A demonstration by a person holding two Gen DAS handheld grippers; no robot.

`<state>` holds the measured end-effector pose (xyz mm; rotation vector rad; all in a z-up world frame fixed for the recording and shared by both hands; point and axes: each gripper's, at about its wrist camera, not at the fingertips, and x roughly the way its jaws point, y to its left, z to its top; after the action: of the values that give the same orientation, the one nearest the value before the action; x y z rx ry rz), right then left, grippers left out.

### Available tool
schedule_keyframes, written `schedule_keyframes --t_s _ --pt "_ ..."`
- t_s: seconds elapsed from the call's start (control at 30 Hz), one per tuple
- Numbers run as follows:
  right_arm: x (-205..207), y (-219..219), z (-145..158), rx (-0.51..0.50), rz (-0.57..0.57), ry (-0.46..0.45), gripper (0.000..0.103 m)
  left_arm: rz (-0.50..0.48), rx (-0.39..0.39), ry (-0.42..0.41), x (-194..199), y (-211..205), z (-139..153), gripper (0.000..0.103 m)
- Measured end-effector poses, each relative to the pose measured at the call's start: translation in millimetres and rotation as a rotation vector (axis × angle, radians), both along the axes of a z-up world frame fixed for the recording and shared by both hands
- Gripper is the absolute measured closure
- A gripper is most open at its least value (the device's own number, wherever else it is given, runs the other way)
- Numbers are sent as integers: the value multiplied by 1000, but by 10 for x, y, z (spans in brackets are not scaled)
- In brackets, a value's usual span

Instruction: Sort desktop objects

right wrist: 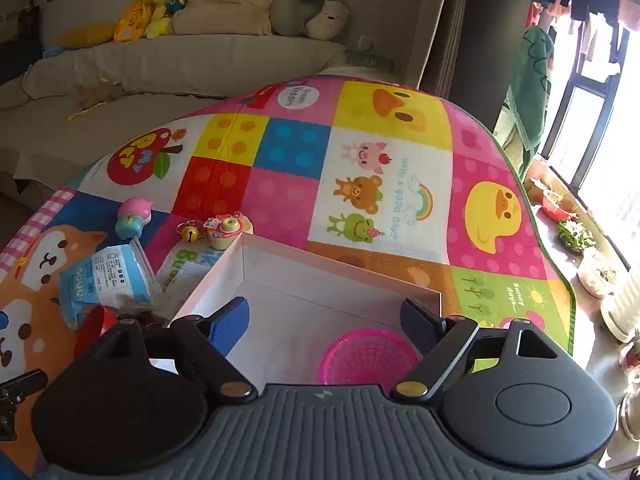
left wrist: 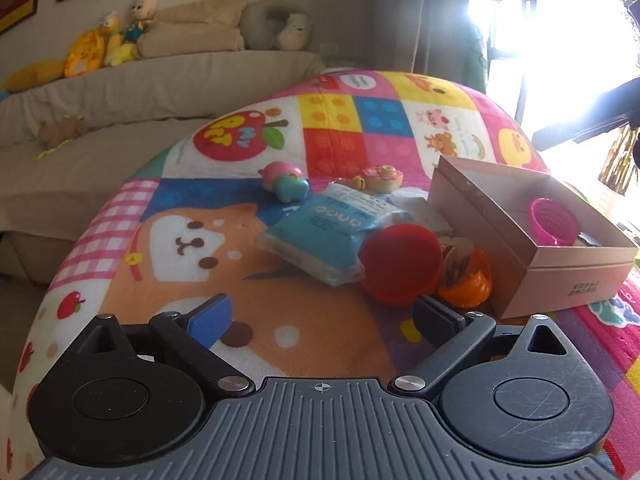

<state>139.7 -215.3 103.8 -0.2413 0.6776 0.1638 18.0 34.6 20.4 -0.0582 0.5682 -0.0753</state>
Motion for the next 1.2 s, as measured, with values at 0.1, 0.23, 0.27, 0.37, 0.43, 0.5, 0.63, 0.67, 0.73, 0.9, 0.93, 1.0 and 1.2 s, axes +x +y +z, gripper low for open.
schedule_keyframes --t_s 0.1,0.23,0.27,0.37,0.43,0.5,0.63,0.67,0.73,0.9,0.93,1.0,1.2 --pt "88 78 130 -9 11 9 19 1 -54 24 32 83 -44 3" --pt "265 176 102 32 7 85 19 3 -117 47 63 155 -76 3" --pt "309 218 85 44 10 102 19 8 -126 49 62 173 -86 3" --pt "536 490 13 83 27 145 19 29 -146 39 54 219 -82 2" --pt "747 717 -18 106 40 157 26 47 -157 25 35 250 -81 2" --pt "1027 933 -78 148 54 206 46 49 -172 29 39 276 -93 2" --pt "1643 1308 -375 112 -47 240 39 40 -175 26 31 272 -93 2" --pt "1774 1360 -460 96 -84 240 34 39 -177 28 32 274 -93 2" --pt "1995 1421 -621 78 -133 269 29 42 -189 37 46 295 -104 2" --pt "2273 1413 -940 85 -200 396 36 46 -240 63 79 372 -129 2" --pt "2244 1418 -966 100 -184 420 42 41 -240 60 76 368 -129 2" --pt "2116 1453 -956 99 -132 424 42 26 -231 56 69 344 -126 2" --pt "1448 1394 -557 166 9 340 42 6 -210 49 49 288 -123 2"
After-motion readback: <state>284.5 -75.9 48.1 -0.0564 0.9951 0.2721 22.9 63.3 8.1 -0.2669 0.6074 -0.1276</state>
